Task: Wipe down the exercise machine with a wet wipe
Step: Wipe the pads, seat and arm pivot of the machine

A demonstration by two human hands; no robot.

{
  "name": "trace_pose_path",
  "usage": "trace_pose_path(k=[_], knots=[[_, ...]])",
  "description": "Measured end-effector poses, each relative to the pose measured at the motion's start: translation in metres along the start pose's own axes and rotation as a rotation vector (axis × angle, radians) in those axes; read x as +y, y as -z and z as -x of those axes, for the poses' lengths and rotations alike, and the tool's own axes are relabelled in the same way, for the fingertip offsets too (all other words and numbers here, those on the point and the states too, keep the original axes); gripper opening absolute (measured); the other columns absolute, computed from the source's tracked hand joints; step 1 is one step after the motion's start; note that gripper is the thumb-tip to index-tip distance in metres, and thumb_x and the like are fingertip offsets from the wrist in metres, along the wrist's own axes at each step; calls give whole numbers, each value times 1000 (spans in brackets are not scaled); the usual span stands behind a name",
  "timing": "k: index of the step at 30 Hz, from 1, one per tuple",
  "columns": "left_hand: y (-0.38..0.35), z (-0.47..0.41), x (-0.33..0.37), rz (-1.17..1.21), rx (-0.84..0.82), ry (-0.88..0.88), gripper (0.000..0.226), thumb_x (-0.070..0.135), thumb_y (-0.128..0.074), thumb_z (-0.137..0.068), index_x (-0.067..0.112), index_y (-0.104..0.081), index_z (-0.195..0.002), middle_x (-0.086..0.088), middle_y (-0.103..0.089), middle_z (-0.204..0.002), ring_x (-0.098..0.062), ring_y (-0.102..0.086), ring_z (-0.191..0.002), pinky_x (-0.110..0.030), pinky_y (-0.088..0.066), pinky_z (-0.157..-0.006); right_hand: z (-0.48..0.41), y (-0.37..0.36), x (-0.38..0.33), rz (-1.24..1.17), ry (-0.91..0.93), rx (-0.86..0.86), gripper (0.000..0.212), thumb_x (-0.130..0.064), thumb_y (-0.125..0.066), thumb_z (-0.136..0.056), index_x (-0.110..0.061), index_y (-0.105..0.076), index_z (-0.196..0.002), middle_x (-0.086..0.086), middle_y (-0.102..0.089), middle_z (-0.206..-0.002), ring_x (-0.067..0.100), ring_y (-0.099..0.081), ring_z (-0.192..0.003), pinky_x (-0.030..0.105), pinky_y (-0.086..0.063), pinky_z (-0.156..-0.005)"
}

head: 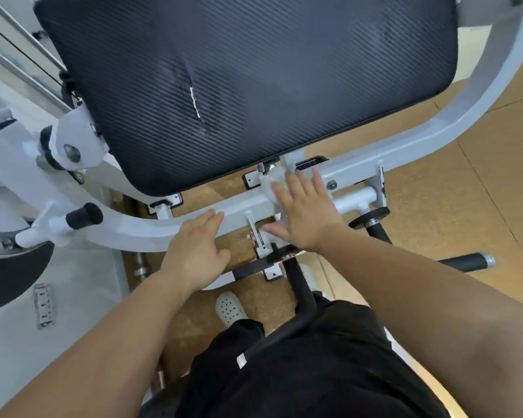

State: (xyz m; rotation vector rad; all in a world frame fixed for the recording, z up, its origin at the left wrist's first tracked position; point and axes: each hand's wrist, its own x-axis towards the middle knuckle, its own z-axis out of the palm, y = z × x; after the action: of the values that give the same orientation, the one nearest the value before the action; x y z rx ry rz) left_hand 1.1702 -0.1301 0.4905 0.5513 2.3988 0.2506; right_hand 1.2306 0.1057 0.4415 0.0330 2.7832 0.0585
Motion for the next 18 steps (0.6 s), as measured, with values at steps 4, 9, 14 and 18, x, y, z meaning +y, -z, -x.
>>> trace_pose_path(k=[4, 9, 14, 18], knots=[[-2, 0, 0, -29, 8, 6, 77, 32, -55, -96, 28, -17, -162, 6, -12, -170, -21, -15, -153, -39, -18, -123, 6, 9, 42, 76, -255, -97, 118, -88, 16, -81, -6, -6, -163, 26, 0, -170, 44, 9, -157, 62, 3, -125], [-6, -2, 2, -46, 11, 26, 79, 34, -56, -95, 26, -17, -163, 4, -12, -170, -23, -15, -153, -40, -18, -123, -11, 10, -11, -21, 11, -26, 107, -83, -5, -94, -1, -10, -162, 25, -16, -167, 40, -10, -156, 53, -5, -127], [-5, -4, 6, -53, 39, 39, 76, 34, -57, -95, 24, -22, -161, 3, -19, -168, -23, -20, -151, -40, -21, -122, -16, 9, -28, -39, 238, -58, 100, -84, -11, -92, -16, 4, -164, 25, -9, -169, 40, -13, -156, 52, -18, -125], [-8, -5, 1, -39, 44, 27, 76, 34, -58, -93, 25, -24, -160, 3, -21, -168, -23, -22, -150, -42, -21, -122, -8, 10, 27, -57, 55, -75, 110, -91, -4, -86, -14, -3, -165, 18, -5, -171, 34, -8, -158, 51, -13, -127]])
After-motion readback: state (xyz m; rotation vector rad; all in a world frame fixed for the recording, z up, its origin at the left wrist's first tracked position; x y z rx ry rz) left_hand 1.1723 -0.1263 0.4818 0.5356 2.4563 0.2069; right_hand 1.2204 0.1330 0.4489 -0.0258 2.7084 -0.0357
